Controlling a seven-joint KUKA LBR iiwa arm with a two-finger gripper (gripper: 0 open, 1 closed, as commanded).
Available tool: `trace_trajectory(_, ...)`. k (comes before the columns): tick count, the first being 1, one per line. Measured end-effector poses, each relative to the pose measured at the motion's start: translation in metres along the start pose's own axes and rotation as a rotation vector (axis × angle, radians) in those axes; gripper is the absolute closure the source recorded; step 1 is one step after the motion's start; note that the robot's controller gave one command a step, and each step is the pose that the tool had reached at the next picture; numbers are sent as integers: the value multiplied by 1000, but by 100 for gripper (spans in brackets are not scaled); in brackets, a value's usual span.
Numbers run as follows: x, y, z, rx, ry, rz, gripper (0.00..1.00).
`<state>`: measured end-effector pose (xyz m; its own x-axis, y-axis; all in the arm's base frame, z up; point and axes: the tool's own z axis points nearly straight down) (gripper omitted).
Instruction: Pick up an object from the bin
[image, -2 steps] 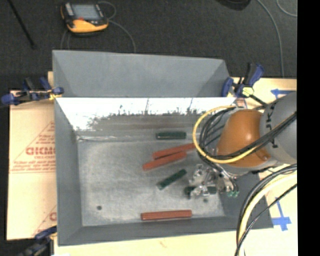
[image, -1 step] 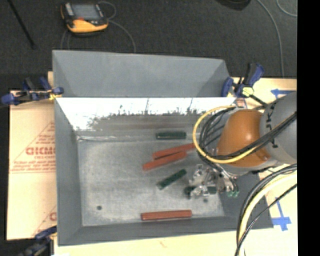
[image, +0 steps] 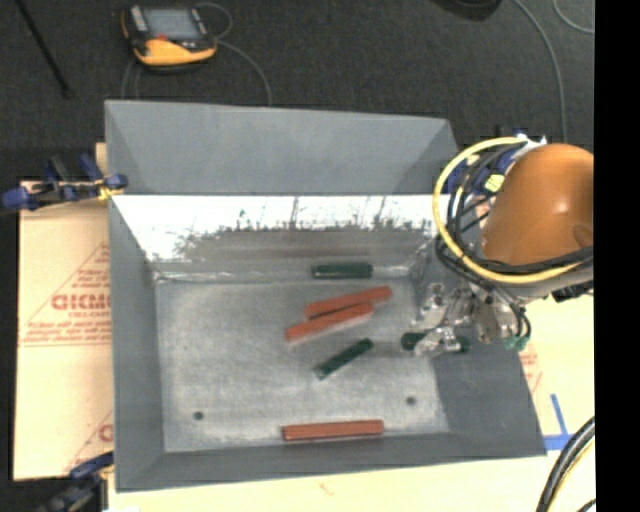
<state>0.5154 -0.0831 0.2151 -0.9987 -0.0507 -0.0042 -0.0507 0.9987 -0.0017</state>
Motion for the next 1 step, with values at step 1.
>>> trace_trajectory(1,0,0,0,0,1,0,100)
